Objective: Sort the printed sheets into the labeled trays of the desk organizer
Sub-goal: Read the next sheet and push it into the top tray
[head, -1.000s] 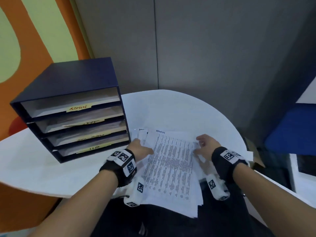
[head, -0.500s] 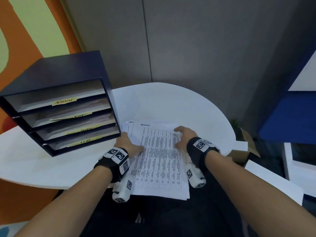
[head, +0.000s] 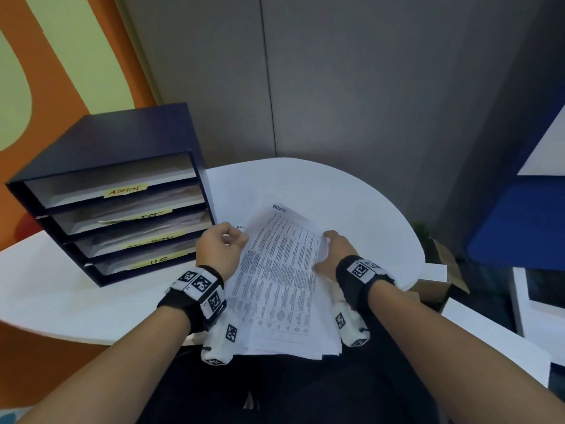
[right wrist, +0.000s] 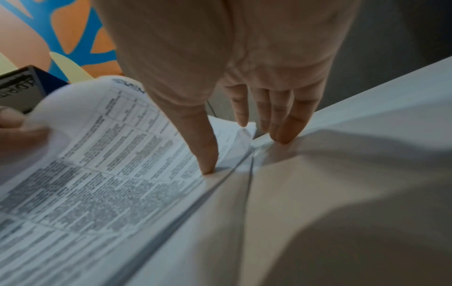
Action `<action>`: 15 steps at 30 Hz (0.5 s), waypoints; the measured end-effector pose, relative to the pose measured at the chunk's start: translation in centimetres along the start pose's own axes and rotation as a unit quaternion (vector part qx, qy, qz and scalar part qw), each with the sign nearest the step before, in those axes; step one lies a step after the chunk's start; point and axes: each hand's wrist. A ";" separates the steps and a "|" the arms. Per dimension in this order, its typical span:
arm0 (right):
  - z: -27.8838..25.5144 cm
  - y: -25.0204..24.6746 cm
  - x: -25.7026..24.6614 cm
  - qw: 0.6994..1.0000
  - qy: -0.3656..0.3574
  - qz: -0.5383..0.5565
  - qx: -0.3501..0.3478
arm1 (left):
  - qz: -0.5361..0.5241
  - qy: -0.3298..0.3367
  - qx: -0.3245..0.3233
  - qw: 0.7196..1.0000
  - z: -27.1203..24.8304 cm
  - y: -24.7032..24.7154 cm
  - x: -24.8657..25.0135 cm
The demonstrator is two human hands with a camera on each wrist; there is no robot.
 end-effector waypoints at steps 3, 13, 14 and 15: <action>0.0 -0.1 0.1 0.998 0.007 0.059 0.013 | -0.031 0.005 0.035 0.999 0.3 -0.8 0.4; -1.0 0.1 -2.5 0.941 -0.014 0.337 -0.027 | -0.178 -0.063 0.129 0.974 1.8 -3.2 0.0; -1.2 0.0 -2.6 0.944 -0.019 0.330 -0.022 | -0.194 -0.072 0.134 0.969 1.8 -3.5 0.0; -1.2 0.0 -2.7 0.948 -0.020 0.317 -0.025 | -0.211 -0.078 0.136 0.965 1.9 -3.8 -0.1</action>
Point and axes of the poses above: each hand's wrist, its own z-axis towards the middle knuckle, its own y-axis out of the palm, x = y × z, and after that the axes turned 14 degrees about y, right-handed
